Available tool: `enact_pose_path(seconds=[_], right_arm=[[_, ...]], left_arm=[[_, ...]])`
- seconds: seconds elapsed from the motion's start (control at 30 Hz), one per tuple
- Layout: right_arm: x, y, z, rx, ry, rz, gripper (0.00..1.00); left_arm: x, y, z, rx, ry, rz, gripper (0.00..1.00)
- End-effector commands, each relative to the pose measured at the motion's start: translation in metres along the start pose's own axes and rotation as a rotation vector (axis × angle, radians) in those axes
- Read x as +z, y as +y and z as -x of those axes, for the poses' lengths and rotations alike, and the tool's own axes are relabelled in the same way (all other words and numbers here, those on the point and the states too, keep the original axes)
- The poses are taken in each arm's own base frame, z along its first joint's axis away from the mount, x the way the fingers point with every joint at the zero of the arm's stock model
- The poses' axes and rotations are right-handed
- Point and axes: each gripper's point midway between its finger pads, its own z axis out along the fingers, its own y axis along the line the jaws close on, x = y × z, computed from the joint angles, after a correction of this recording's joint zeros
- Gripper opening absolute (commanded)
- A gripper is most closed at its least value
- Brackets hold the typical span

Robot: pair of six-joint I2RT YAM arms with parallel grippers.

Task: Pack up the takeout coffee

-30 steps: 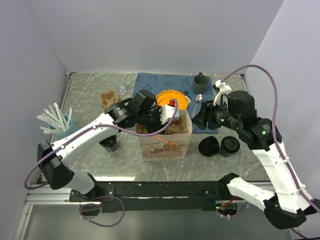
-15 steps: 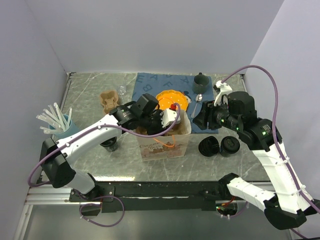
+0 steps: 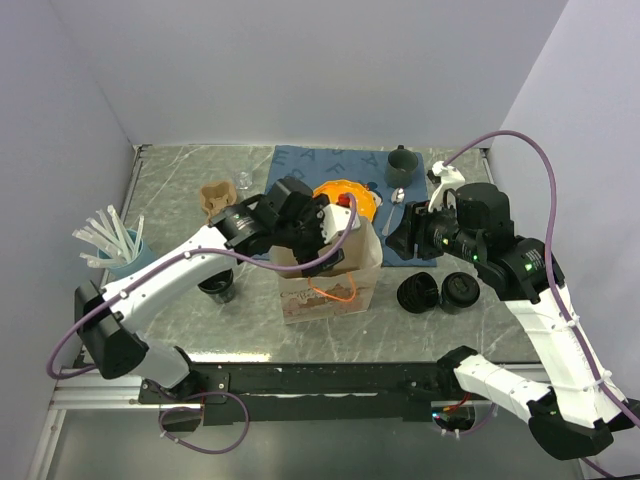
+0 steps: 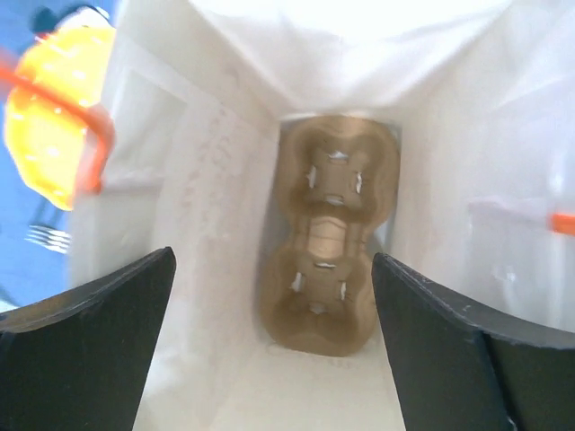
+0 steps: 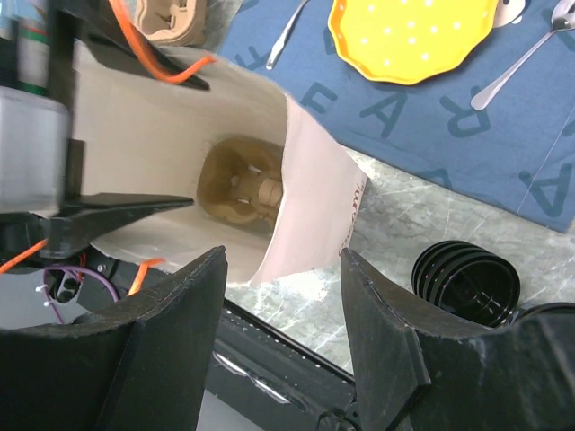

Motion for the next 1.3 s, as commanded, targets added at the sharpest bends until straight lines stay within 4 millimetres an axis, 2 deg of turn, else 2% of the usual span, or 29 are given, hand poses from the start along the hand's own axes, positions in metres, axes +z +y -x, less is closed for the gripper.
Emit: enact_pose_path(seconds=[0.0, 0.3, 0.4, 0.53, 0.57, 0.63, 0.67, 0.77, 0.83, 0.87, 0.93, 1.0, 1.03, 1.07, 1.1, 1.2, 1.27], right_arm=[[-0.006, 0.006, 0.017, 0.001, -0.055, 0.013, 0.61], [-0.003, 0.01, 0.018, 0.045, -0.001, 0.014, 0.61], [-0.001, 0.008, 0.017, 0.067, 0.013, -0.001, 0.61], [-0.001, 0.007, 0.016, 0.098, 0.022, -0.016, 0.61], [-0.001, 0.008, 0.016, 0.1, 0.029, -0.015, 0.61], [-0.002, 0.008, 0.016, 0.101, 0.037, -0.016, 0.61], [-0.001, 0.008, 0.016, 0.102, 0.044, -0.019, 0.61], [-0.002, 0.006, 0.019, 0.094, 0.049, -0.036, 0.6], [-0.005, 0.005, 0.023, 0.083, 0.042, -0.047, 0.6], [-0.004, 0.004, 0.021, 0.081, 0.057, -0.055, 0.6], [-0.005, 0.002, 0.024, 0.077, 0.057, -0.071, 0.61], [-0.005, -0.001, 0.022, 0.078, 0.072, -0.088, 0.6], [-0.006, -0.001, 0.022, 0.076, 0.071, -0.09, 0.6], [-0.006, -0.002, 0.022, 0.077, 0.072, -0.098, 0.6], [-0.007, -0.003, 0.022, 0.076, 0.074, -0.1, 0.6], [-0.008, -0.004, 0.02, 0.074, 0.077, -0.106, 0.6], [-0.008, -0.004, 0.02, 0.073, 0.08, -0.108, 0.6]], left_arm=[[-0.038, 0.011, 0.043, 0.024, -0.127, 0.086, 0.97], [-0.1, 0.028, 0.089, -0.061, -0.314, 0.253, 0.97], [-0.119, 0.036, 0.096, -0.203, -0.387, 0.333, 0.96], [-0.138, 0.053, 0.092, -0.331, -0.404, 0.46, 0.97], [-0.142, 0.061, 0.082, -0.401, -0.378, 0.526, 0.97], [-0.143, 0.065, 0.073, -0.49, -0.369, 0.571, 0.97], [-0.15, 0.071, 0.068, -0.522, -0.378, 0.624, 0.97], [-0.151, 0.071, 0.052, -0.628, -0.373, 0.669, 0.97], [-0.16, 0.08, 0.041, -0.819, -0.395, 0.755, 0.97], [-0.157, 0.087, 0.029, -0.886, -0.357, 0.781, 0.97], [-0.156, 0.084, 0.016, -1.009, -0.301, 0.778, 0.97], [-0.145, 0.081, -0.001, -1.077, -0.216, 0.794, 0.99], [-0.141, 0.079, -0.005, -1.09, -0.194, 0.791, 0.97], [-0.136, 0.078, -0.009, -1.1, -0.173, 0.789, 0.9], [-0.132, 0.076, -0.012, -1.142, -0.164, 0.789, 0.78], [-0.12, 0.066, -0.014, -1.182, -0.143, 0.723, 0.64], [-0.117, 0.062, -0.011, -1.209, -0.171, 0.69, 0.59]])
